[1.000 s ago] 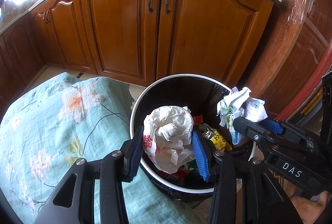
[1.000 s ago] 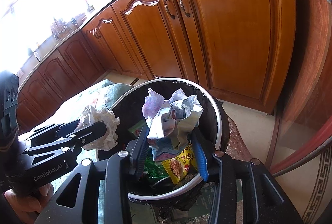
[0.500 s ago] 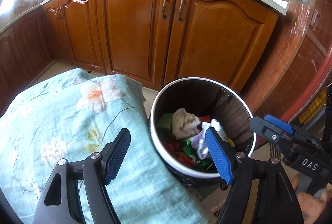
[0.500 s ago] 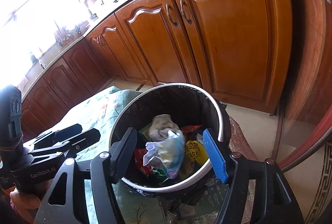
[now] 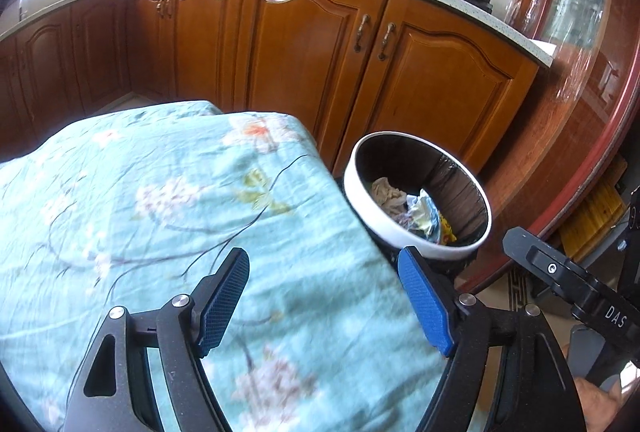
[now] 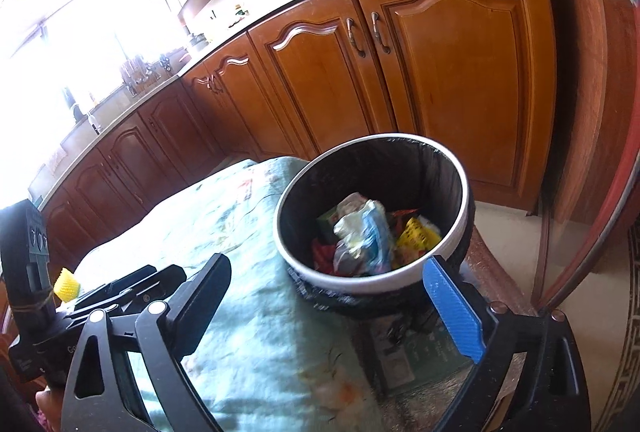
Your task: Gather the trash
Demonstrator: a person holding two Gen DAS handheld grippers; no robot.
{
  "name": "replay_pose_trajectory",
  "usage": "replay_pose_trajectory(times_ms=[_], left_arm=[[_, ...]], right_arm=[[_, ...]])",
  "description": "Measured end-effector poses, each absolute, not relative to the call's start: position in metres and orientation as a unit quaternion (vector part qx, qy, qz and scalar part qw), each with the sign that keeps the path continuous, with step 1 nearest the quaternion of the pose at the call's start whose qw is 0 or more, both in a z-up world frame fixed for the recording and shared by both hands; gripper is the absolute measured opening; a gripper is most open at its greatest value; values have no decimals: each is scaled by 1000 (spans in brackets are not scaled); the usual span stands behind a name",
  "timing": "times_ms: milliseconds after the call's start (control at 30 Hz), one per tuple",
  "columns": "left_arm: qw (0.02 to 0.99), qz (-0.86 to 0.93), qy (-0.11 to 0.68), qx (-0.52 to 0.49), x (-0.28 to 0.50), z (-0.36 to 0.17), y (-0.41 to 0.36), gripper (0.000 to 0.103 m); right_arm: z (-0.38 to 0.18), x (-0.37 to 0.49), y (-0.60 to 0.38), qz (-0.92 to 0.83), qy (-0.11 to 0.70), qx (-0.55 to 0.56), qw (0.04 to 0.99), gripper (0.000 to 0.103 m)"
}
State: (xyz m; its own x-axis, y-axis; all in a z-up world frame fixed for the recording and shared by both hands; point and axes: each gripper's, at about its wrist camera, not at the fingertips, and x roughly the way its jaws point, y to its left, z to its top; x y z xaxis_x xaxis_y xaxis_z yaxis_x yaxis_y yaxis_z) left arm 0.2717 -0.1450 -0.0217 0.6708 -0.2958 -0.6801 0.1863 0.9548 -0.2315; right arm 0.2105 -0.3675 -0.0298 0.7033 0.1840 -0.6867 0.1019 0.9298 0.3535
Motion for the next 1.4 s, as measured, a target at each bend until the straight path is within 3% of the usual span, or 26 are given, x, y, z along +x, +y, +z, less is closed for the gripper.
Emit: replay_pose_trajectory(times_ms=[500,733,933,1400], left_arm=[[939,-94,322,-72,170,-6,-76,84],[968,-60,236,-63,123,19,-57,102],[981,-19,187,-41,94,20,-52,102],[980,21,195,-17,94,1,-49,102]], right_arm=[[-20,160,-297,25,372,135,918,102],[11,139,-276,3,314,82,946,103],[28,121,-263,-17,239,53,969,103],[0,117,-234,-24,227,6,974,103]])
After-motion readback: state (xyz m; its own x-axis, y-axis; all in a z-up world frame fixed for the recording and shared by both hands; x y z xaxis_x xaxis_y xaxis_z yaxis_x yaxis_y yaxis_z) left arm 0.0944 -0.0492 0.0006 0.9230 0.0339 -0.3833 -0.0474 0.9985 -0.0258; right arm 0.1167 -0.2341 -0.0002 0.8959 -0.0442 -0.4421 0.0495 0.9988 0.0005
